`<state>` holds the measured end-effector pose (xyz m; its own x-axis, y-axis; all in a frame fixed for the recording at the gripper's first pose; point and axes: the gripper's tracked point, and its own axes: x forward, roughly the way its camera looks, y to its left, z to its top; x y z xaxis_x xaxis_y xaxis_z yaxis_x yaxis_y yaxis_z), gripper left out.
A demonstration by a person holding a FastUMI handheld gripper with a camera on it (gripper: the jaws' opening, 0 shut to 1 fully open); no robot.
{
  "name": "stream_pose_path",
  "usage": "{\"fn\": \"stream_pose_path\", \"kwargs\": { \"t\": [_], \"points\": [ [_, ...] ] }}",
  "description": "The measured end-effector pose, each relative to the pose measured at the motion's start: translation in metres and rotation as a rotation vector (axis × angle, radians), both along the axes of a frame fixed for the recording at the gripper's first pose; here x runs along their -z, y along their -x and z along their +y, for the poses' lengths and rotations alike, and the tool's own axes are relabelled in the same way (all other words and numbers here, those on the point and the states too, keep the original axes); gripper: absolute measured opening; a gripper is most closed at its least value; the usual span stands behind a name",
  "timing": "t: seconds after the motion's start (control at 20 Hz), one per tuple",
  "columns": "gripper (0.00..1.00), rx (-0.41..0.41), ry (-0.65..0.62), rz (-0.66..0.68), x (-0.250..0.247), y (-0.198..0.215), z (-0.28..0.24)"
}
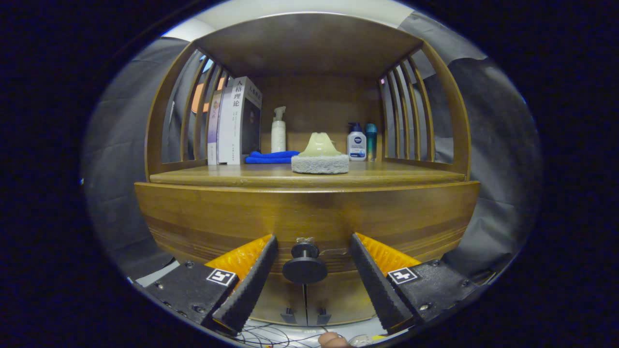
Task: Pull open the drawer, take out the items inside it, and place them on the countertop above the cabinet.
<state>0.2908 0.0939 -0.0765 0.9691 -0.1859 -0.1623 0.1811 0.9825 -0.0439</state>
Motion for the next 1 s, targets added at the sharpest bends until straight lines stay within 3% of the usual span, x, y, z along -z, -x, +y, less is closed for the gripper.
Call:
{"fn": "stream_pose_path", "kwargs": {
  "t": [1.0],
  "points": [
    [1.00,0.011,0.005,-0.008,0.000,-0.009,-0.001]
  ]
}}
